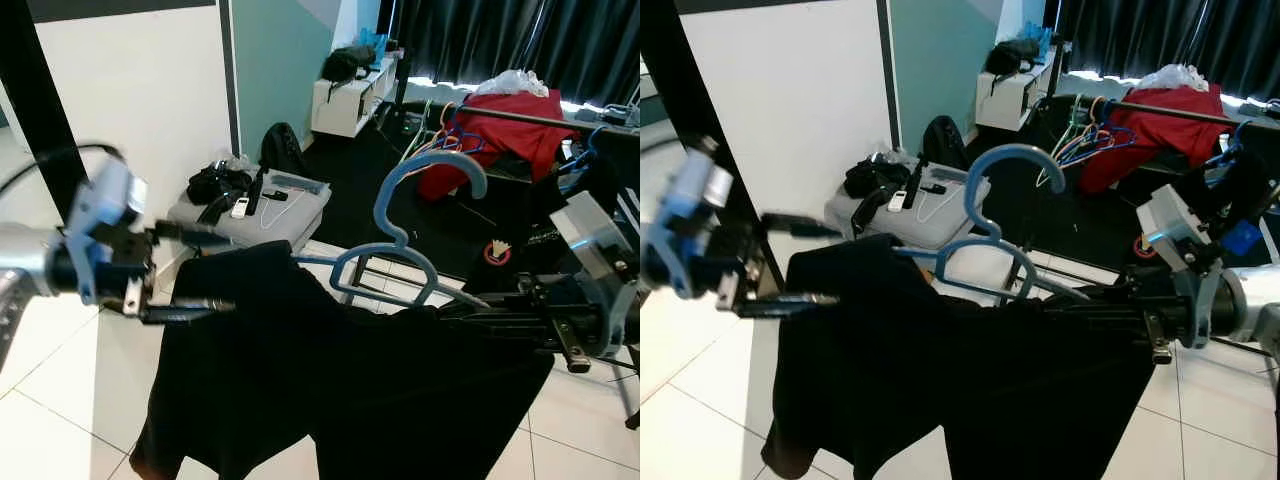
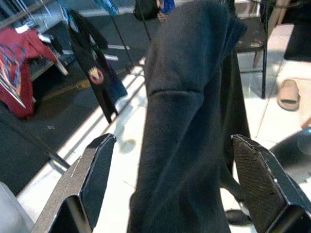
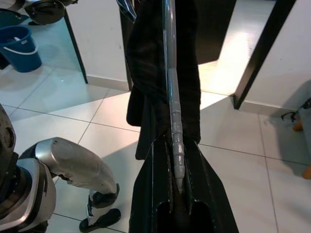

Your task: Hang hanger

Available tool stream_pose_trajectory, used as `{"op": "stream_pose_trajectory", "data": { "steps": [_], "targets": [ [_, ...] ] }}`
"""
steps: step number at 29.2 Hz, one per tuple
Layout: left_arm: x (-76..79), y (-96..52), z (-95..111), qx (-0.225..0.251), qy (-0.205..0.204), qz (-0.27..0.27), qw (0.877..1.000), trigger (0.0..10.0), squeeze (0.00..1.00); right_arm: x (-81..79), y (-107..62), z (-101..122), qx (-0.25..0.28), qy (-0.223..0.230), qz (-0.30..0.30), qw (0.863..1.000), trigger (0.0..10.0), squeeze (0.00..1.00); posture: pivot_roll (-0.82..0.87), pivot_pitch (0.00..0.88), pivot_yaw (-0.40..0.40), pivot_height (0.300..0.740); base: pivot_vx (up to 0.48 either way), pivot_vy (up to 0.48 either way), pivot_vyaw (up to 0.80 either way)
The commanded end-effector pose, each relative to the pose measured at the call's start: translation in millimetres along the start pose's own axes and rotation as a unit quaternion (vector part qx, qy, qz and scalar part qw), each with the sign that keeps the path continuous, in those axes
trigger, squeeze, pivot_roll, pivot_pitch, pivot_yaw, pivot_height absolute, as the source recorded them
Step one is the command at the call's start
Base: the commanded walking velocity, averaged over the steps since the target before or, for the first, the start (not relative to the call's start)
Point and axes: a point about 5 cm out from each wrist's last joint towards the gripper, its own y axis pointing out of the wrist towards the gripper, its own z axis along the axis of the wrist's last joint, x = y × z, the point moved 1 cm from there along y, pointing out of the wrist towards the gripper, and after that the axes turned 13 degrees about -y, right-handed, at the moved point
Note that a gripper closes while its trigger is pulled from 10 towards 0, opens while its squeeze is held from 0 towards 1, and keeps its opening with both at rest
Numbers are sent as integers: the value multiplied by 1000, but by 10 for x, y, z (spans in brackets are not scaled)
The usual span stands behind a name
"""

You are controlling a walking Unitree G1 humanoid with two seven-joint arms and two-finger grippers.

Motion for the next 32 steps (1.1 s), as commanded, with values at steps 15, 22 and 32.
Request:
{"op": "stream_pose_trajectory", "data": {
  "steps": [15, 22, 32],
  "targets": [
    [0, 54, -25, -20, -14, -4, 1000, 0, 0, 2, 88, 60, 12, -18, 9, 1000, 0, 0, -56, 0, -37, 740, 0, 0, 0],
    [50, 24, 6, -23, -10, -27, 999, 0, 0, -2, 94, 57, 10, -17, 12, 1000, 0, 0, -50, 0, -41, 740, 0, 0, 0],
    [106, 48, 7, -10, -16, -56, 998, 0, 0, -4, 100, 47, 10, -16, 12, 1000, 0, 0, -53, 0, -42, 740, 0, 0, 0]
  ]
}}
